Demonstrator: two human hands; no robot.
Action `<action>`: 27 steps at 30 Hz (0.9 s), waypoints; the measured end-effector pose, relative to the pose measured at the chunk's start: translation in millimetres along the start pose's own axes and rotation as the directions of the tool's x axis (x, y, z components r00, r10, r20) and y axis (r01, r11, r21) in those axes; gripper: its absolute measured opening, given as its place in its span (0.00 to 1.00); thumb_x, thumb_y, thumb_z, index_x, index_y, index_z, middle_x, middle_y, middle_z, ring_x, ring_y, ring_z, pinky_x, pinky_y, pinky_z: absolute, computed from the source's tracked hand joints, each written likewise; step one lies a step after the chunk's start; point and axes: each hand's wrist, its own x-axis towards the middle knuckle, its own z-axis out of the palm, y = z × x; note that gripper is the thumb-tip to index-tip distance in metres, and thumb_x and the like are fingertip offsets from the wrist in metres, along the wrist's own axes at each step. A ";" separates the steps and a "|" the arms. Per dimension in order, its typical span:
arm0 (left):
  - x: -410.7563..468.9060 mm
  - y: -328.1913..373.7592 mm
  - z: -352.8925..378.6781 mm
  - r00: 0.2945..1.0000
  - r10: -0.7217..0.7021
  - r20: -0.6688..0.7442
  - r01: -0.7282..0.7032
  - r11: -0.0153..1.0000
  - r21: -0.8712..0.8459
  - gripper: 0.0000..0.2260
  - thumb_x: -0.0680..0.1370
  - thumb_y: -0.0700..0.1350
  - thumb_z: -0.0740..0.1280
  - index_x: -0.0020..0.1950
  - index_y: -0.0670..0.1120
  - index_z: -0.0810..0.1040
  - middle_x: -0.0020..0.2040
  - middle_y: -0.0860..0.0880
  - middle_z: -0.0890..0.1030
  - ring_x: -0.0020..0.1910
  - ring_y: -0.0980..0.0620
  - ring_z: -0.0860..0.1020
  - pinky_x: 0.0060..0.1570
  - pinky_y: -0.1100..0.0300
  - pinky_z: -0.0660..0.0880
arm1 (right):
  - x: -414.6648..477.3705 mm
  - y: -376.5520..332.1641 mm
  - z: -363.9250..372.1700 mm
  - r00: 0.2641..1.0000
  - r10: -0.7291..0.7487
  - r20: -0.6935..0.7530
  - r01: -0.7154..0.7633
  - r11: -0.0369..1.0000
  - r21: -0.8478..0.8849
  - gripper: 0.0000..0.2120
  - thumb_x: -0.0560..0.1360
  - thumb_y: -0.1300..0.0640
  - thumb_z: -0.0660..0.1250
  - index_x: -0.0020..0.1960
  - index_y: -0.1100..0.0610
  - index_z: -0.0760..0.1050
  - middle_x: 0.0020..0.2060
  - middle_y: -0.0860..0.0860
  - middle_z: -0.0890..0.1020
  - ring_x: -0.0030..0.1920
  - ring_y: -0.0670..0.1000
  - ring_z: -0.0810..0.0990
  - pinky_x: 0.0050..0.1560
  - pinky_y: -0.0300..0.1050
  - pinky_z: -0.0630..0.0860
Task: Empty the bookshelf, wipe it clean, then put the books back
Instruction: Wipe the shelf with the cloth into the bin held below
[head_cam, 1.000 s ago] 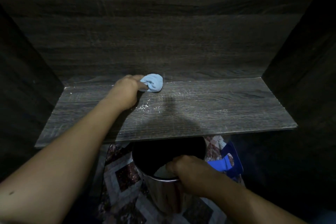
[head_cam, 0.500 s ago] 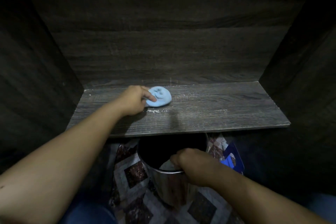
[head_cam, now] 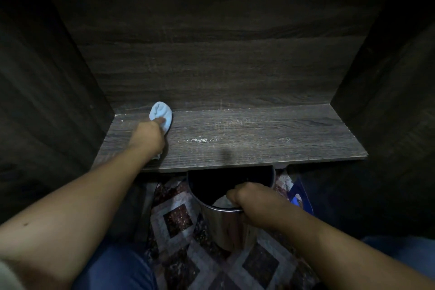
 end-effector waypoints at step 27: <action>-56.4 103.4 41.3 0.661 0.684 0.307 -0.665 0.724 -0.181 0.17 0.80 0.38 0.64 0.62 0.58 0.80 0.64 0.52 0.75 0.63 0.51 0.73 0.62 0.63 0.65 | -21.4 0.1 -5.9 1.000 0.006 0.028 -0.004 0.997 -0.071 0.12 0.75 0.63 0.63 0.58 0.60 0.74 0.54 0.59 0.77 0.56 0.61 0.77 0.49 0.50 0.73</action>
